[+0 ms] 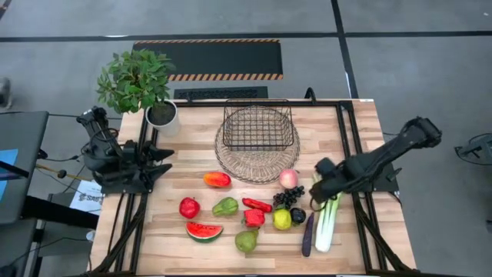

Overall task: Build produce basket
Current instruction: Put the pink peach into the black wire basket

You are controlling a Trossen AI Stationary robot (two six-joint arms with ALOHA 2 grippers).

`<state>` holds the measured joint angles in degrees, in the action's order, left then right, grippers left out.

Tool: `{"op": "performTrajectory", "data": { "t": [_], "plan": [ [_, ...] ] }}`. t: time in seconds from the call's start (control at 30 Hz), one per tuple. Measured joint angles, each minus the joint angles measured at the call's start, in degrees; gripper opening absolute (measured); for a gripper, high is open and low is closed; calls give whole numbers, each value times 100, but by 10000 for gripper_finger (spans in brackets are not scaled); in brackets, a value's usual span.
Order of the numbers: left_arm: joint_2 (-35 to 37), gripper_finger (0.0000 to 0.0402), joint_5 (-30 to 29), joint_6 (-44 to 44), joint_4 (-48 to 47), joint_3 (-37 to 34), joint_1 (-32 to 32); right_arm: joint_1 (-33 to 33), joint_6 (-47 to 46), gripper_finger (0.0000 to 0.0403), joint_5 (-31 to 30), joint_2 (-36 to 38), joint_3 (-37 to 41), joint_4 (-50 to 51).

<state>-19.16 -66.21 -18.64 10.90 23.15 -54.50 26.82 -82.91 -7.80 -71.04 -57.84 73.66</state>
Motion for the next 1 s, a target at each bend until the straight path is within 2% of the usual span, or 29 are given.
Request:
{"op": "performTrajectory", "data": {
  "t": [0.13,0.3,0.53,0.63,1.0],
  "plan": [
    [-42,315,-156,58,-5,1,0,-85,567,346,-324,-403,58,-1125],
    [-42,315,-200,58,-49,1,0,-687,1617,348,-454,-793,61,-2211],
    [-109,316,-154,9,-136,1,0,-1570,2461,352,-443,-1231,65,-2192],
    [-112,316,-151,-99,-170,1,0,-1784,2487,352,-422,-1282,67,-2143],
    [-112,316,-88,-204,-287,1,0,-1851,2494,350,-425,-1487,75,-2394]
  ]
}}
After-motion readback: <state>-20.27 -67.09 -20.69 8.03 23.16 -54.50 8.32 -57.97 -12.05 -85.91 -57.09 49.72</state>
